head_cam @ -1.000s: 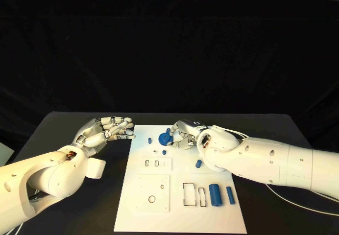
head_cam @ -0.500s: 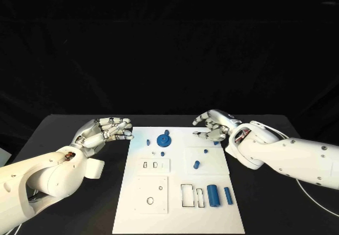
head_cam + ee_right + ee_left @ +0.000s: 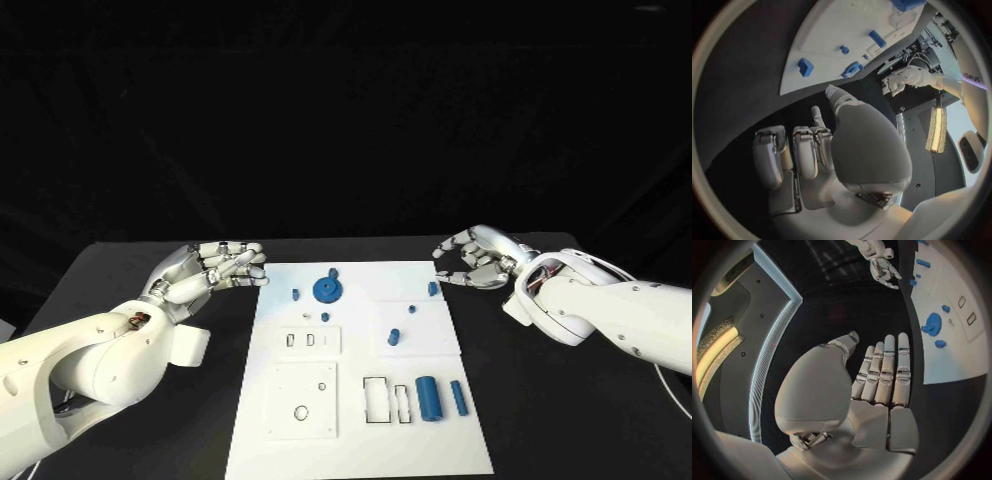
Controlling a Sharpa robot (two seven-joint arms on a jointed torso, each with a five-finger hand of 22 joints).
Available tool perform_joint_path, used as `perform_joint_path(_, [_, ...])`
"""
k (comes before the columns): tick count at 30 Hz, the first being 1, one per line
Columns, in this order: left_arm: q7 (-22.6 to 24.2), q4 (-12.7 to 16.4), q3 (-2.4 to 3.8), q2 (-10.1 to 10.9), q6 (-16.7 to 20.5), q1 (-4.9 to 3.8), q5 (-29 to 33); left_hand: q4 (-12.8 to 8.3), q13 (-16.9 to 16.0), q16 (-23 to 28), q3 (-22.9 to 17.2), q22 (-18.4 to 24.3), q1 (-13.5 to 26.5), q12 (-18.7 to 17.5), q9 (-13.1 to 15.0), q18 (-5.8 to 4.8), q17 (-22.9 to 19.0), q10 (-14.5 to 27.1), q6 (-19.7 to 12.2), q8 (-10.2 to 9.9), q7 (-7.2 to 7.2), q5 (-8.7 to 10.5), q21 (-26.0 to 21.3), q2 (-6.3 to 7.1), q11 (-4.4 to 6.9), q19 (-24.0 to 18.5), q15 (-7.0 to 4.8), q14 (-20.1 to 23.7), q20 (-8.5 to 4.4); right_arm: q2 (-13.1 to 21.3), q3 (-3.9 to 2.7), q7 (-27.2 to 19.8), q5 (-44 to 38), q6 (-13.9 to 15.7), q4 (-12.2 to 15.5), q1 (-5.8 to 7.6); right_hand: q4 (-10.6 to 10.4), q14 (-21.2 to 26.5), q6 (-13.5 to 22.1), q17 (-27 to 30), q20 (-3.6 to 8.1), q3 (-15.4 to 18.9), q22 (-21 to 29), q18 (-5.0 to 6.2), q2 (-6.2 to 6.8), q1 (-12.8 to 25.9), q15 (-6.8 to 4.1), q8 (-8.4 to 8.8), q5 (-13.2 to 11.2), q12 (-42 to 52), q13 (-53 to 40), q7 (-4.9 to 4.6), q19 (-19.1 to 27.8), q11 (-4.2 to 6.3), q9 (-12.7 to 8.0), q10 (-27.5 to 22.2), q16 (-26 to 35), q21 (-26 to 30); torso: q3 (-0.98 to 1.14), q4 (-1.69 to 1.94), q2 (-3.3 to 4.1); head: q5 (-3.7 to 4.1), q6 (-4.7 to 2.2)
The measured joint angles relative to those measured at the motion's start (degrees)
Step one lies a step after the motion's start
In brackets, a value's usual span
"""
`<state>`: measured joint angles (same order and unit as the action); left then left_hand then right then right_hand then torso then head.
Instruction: Assemble the parts on the task board
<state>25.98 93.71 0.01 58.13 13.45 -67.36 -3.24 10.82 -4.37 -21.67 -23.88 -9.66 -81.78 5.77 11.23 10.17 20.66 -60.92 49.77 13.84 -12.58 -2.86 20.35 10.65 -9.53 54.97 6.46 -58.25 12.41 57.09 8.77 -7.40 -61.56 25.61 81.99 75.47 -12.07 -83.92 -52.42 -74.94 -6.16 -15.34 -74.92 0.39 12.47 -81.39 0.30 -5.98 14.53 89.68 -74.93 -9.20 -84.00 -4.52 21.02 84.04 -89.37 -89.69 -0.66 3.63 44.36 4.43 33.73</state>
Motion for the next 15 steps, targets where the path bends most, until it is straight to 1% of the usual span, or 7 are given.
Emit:
perform_joint_path(3, [0.0,-0.1,0.0,0.0,0.0,0.01,0.0,0.0,0.0,0.0,0.0,0.0,0.0,0.0,0.0,0.0,0.0,0.0,0.0,0.0,0.0,0.0,0.0,0.0,0.0,0.0,0.0,0.0,0.0,0.1,0.03,-0.3,0.0,-0.8,-0.7,-0.43,0.0,0.0,0.0,0.0,0.0,0.0,0.0,0.0,-0.01,0.0,0.0,0.01,0.0,0.0,0.0,0.0,0.0,0.0,0.0,0.0,0.0,0.0,0.11,-0.04,-0.04,0.07,0.0])
perform_joint_path(5, [0.0,-0.1,0.0,-0.1,0.0,0.01,0.0,0.0,0.0,0.0,0.0,0.0,0.0,0.0,0.0,0.0,0.0,0.0,0.0,0.0,0.0,0.0,0.0,0.0,0.0,0.0,0.0,0.0,0.0,0.1,0.04,-0.4,0.0,-1.2,-1.1,-0.8,0.2,0.0,0.2,0.0,0.0,0.2,0.0,0.0,0.2,-0.2,0.0,0.01,0.0,0.0,0.0,-0.19,0.0,0.0,-0.1,0.0,0.0,0.0,0.13,-0.04,-0.04,0.09,0.05])
perform_joint_path(12, [0.0,-0.1,-0.01,-0.1,0.0,0.04,0.0,0.0,0.0,0.0,0.0,0.0,0.0,0.0,0.0,0.0,0.0,0.0,0.0,0.0,0.0,0.0,0.0,0.0,0.0,0.0,0.0,0.0,0.0,-0.5,0.12,-0.3,-0.6,-2.5,-2.1,-1.92,0.2,0.0,0.2,0.0,0.0,0.2,0.0,0.0,0.2,-0.2,0.0,0.01,0.0,0.0,0.0,-0.2,0.0,0.0,-0.1,0.0,0.0,0.0,0.11,0.03,0.03,-0.02,0.36])
perform_joint_path(15, [0.0,-0.2,-0.01,0.0,0.0,0.04,0.0,0.0,0.0,0.0,0.0,0.0,0.0,0.0,0.0,0.0,0.0,0.0,0.0,0.0,0.0,0.0,0.0,0.0,0.0,0.0,0.0,0.0,0.0,-0.8,0.14,-0.1,-1.0,-2.8,-2.4,-2.24,0.2,0.0,0.2,0.0,0.0,0.2,0.0,0.0,0.2,-0.2,0.0,0.01,0.0,0.0,0.0,-0.2,0.0,0.0,-0.1,0.0,0.0,0.0,0.04,0.04,0.04,-0.12,0.53])
